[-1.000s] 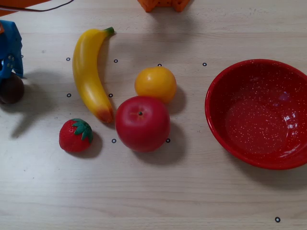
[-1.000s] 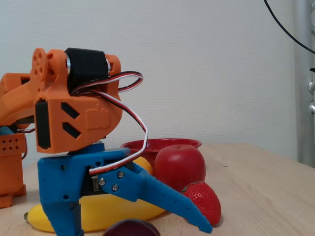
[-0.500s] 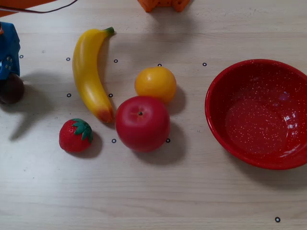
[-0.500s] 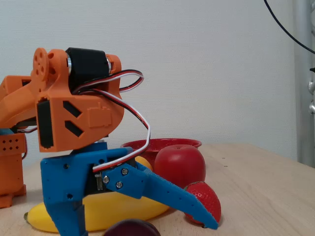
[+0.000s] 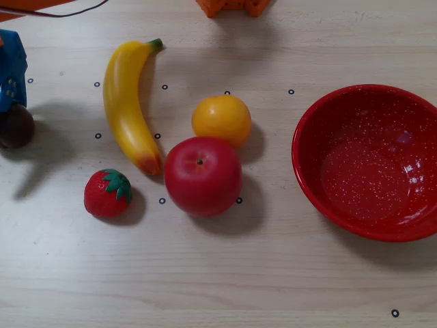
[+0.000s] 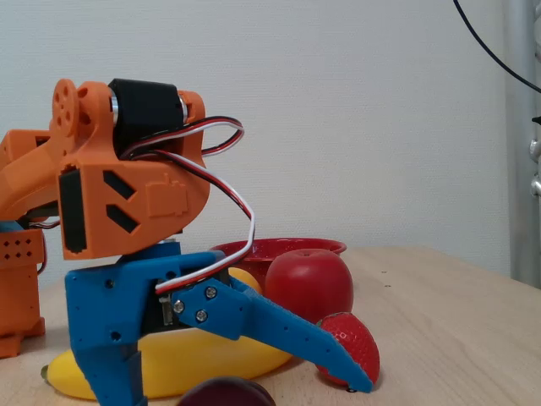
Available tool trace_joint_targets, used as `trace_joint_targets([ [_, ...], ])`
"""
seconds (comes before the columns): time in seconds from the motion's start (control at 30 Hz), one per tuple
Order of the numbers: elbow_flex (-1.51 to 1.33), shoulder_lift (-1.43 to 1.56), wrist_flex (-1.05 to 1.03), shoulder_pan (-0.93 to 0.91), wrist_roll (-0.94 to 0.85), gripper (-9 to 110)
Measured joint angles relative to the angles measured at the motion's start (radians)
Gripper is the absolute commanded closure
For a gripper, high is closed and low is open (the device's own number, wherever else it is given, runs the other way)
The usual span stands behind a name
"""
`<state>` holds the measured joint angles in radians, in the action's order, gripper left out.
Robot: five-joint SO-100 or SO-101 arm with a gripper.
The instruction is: Put plum in the red bowl.
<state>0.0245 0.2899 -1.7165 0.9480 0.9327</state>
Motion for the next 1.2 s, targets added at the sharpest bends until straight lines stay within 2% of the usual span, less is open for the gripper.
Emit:
trace_joint_targets([
  [1.2, 0.000, 0.000, 0.000, 0.000, 0.000, 62],
])
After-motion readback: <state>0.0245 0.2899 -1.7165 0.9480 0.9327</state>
